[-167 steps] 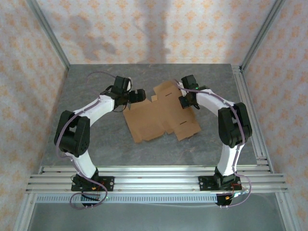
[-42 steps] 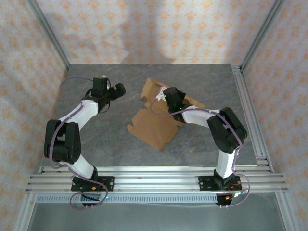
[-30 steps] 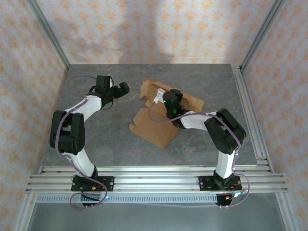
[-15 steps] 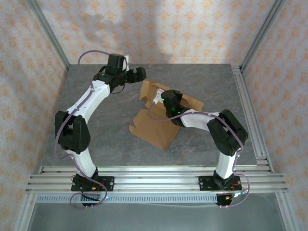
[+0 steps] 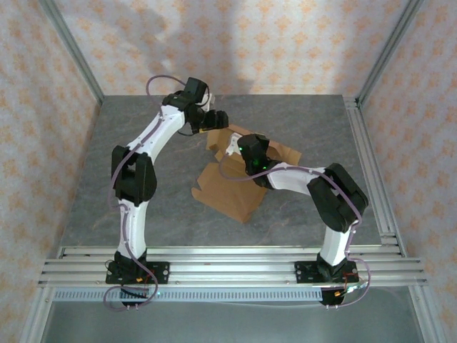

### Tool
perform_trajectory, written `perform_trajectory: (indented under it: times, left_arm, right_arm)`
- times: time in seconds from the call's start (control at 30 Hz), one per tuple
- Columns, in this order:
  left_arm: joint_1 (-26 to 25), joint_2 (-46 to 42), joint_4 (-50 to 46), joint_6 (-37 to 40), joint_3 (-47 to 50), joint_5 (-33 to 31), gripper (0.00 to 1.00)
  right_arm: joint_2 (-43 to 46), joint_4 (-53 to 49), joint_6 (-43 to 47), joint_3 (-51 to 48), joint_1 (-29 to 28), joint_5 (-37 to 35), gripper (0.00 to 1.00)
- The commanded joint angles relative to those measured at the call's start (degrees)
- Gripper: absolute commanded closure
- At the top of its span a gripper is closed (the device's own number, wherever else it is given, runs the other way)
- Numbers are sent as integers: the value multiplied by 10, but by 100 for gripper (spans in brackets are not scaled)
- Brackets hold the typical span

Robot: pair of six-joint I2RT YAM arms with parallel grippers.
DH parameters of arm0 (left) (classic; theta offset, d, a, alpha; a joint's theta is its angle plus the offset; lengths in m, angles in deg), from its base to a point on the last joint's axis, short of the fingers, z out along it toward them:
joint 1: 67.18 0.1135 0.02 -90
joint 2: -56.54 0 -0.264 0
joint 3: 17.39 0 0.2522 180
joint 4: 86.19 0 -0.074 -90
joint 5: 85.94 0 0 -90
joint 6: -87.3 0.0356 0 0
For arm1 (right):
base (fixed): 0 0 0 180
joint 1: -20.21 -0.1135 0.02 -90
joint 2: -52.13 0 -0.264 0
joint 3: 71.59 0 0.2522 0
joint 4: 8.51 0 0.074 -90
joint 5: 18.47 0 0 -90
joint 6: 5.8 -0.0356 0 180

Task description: Fold the paper box

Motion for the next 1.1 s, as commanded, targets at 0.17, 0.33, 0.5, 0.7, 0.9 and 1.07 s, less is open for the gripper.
perform_trajectory:
  times: [0.17,0.33,0.5,0.7,0.9,1.07]
  left_arm:
    - [-15,42,-57,23,-86,23,34]
    - [-17,65,-74,29,-108,24,36]
    - [-18,76,-102,40,-133,16,39]
    - [-23,28,-115,70,-119,-62,27]
    - [-38,41,-129,86,-147,-65,25]
    - [-38,74,-138,73,-178,-38,30]
  right_arm:
    - [5,7,9,0,-13,-14,100]
    - [1,3,4,2,-17,-15,100]
    - [-1,1,5,6,-17,-14,100]
    - [-2,-3,2,8,-18,-13,100]
    - [-5,-12,-5,13,-18,-11,100]
    - [-2,-15,-4,15,-18,-12,100]
